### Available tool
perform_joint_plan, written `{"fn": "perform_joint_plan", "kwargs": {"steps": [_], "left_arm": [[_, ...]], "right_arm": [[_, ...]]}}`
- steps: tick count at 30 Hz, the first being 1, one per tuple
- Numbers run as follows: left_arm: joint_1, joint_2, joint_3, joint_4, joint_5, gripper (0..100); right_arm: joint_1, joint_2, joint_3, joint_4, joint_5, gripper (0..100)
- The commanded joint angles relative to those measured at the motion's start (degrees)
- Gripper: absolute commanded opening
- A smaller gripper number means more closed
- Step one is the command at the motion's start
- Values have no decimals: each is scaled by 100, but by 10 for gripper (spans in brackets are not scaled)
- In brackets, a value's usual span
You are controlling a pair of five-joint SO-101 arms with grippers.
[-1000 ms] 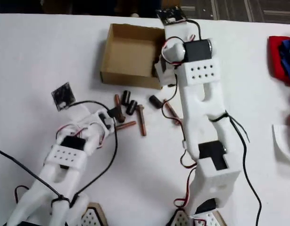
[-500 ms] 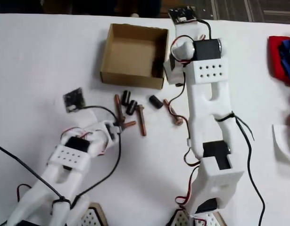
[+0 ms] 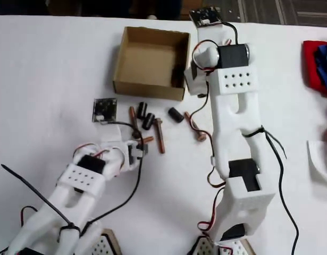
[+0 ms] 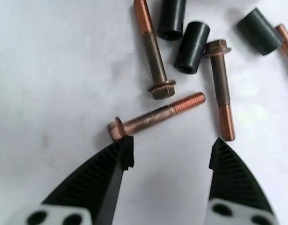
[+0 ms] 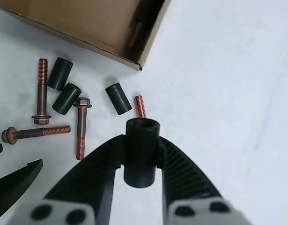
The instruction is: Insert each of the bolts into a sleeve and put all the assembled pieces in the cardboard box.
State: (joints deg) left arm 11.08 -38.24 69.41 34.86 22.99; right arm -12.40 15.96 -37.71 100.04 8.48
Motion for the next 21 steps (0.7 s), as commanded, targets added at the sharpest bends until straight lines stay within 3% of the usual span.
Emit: {"fn": "perform_joint_plan", "kwargs": {"steps": [1,7,14,21], "left_arm": [[-88,-9,-242,-369,-62,278],[-88,853,-330,-466,-149,278],[-97,2426,-1112,-475,-1187,278],[-114,2963,-1886,844,-2163,278]], "right_arm": [[48,-444,-18,92,35,22],[48,-444,-18,92,35,22],[57,-444,-18,101,35,22],[66,-444,-18,110,35,22]]}}
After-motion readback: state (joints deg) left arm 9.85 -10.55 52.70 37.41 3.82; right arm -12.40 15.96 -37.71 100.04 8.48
